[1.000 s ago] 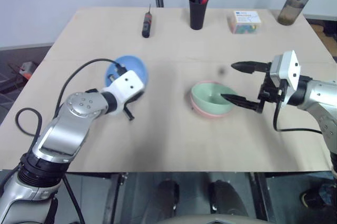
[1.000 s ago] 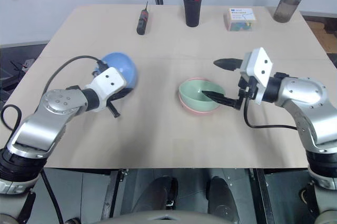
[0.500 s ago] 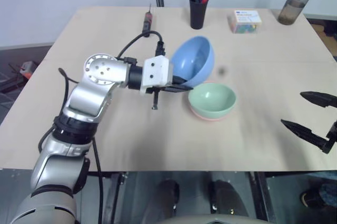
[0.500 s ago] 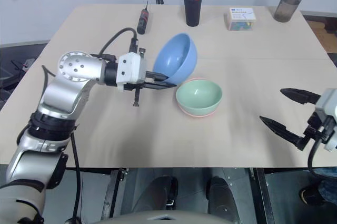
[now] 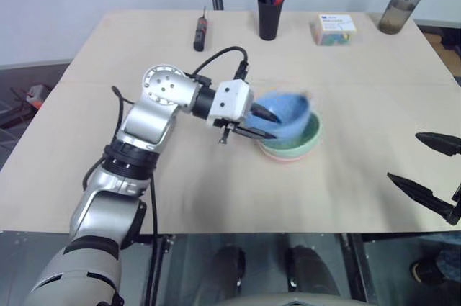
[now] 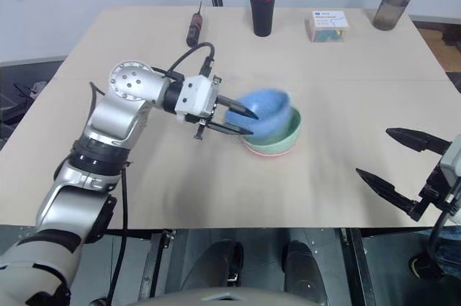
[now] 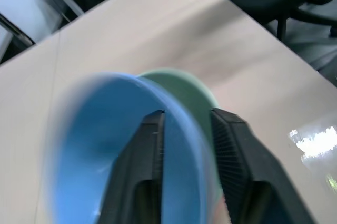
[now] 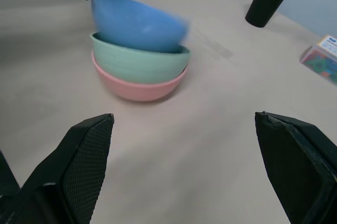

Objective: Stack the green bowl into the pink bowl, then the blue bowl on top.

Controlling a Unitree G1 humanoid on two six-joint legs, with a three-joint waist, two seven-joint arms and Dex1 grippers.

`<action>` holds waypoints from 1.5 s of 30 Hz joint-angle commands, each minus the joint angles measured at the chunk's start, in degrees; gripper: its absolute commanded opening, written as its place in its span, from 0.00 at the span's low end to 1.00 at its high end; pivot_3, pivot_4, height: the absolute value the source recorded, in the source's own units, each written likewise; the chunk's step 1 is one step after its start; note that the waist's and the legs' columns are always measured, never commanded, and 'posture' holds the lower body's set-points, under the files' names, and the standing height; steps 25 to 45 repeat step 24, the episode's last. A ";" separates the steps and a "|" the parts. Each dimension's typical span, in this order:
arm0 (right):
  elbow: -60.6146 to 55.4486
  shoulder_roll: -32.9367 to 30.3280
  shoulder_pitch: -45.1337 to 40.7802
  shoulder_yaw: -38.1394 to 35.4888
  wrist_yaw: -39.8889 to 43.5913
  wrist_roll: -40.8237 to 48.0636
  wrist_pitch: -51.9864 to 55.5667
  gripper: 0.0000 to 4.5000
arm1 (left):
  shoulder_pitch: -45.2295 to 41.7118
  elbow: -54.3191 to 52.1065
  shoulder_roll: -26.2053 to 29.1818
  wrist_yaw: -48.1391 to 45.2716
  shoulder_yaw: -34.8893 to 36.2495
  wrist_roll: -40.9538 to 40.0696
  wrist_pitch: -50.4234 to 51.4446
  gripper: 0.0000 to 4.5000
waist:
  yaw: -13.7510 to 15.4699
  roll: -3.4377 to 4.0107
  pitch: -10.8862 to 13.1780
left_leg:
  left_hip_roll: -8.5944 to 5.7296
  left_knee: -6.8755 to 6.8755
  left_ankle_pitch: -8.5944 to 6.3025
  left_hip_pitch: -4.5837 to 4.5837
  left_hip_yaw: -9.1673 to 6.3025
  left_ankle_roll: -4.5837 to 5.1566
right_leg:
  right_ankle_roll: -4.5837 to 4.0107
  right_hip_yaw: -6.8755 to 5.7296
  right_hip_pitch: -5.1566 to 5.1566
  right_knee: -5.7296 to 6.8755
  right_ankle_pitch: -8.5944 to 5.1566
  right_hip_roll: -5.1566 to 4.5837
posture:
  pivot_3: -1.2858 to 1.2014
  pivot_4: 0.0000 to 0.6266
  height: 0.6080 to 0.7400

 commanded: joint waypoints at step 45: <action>17.56 -7.78 -17.34 20.35 1.34 -5.57 -2.39 1.00 | 43.70 -26.19 16.75 20.15 32.88 -15.41 27.61 0.98 | 0.57 0.03 -0.01 | 0.12 0.02 -0.21 0.75 0.03 0.29 | -0.02 0.04 0.76 -0.03 -0.01 -0.06 | 0.52 0.24 1.00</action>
